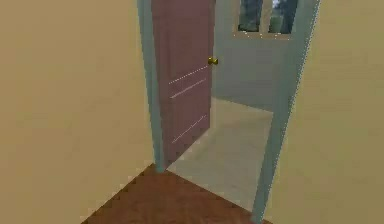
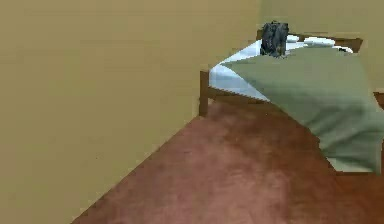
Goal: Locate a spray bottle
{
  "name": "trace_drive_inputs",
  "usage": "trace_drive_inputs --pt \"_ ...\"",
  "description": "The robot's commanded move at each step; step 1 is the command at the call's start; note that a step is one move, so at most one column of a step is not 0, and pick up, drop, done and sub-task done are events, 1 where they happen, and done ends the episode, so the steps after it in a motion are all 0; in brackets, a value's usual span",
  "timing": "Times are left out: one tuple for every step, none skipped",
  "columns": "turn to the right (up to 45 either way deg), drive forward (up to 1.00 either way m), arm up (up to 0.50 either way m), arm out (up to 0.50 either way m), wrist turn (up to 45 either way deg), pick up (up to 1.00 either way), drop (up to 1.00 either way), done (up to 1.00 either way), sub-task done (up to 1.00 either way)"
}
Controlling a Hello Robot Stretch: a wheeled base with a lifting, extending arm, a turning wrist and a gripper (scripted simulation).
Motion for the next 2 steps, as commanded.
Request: trace_drive_inputs --pt "0.0 0.5 0.0 0.0 0.0 0.0 0.0 0.0 0.0" --pt "9.0 0.0 0.0 0.0 0.0 0.0 0.0 0.0 0.0"
